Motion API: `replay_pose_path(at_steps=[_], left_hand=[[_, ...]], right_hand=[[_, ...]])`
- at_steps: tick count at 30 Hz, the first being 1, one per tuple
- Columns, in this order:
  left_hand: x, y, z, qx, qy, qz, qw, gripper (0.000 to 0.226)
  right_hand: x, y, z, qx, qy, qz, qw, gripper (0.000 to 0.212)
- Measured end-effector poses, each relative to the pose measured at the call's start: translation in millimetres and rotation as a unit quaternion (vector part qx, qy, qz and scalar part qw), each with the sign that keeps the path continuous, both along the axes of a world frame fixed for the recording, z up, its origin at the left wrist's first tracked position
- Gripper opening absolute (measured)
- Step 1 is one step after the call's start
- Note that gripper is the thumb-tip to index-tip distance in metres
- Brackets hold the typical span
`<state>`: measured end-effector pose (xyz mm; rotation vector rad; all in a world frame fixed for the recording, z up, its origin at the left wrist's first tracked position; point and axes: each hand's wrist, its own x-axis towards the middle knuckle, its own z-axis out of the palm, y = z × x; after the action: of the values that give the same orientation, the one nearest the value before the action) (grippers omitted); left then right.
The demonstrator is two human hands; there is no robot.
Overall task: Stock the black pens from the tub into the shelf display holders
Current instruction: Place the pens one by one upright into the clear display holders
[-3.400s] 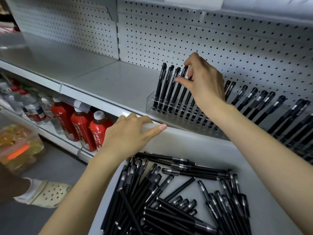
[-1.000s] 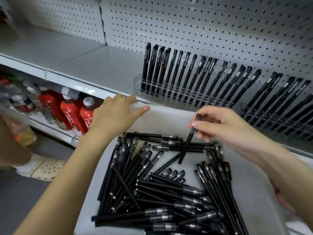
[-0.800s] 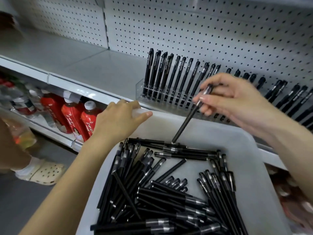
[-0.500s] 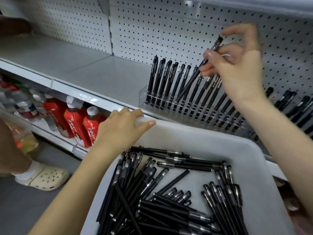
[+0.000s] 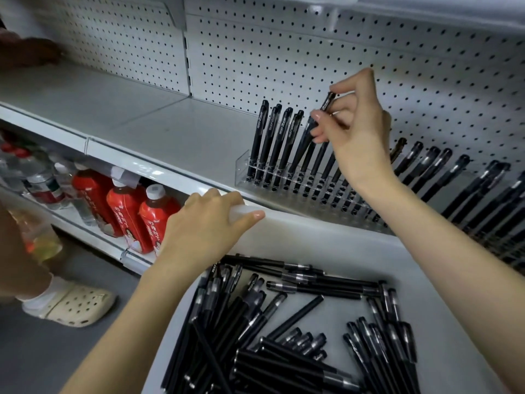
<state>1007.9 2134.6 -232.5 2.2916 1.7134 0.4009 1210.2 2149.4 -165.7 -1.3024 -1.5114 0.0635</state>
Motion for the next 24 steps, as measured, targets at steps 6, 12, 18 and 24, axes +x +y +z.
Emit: replay_pose_path(at_steps=[6,12,18,24], left_hand=[[-0.1,0.5,-0.4,-0.003,-0.001,-0.001,1.000,0.050],[-0.1,1.6,-1.6,0.002,-0.001,-0.002,1.000,0.049],[-0.1,2.1,-1.9,-0.001,-0.004,-0.003,1.000,0.048],[-0.6,2.6,-2.5,-0.008,-0.015,-0.002,1.000,0.050]], right_hand=[[-1.0,7.5,-3.4,-0.058,-0.026,-0.027,0.998,0.020],[-3.1,9.9,2.5,-0.085,-0.059,-0.041,0.994,0.023],[-3.8,15.0,11.8,-0.145,-0.154,-0.064,0.975,0.025],[-1.0,5.9,14.8,-0.126,-0.166,-0.086,0.974,0.032]])
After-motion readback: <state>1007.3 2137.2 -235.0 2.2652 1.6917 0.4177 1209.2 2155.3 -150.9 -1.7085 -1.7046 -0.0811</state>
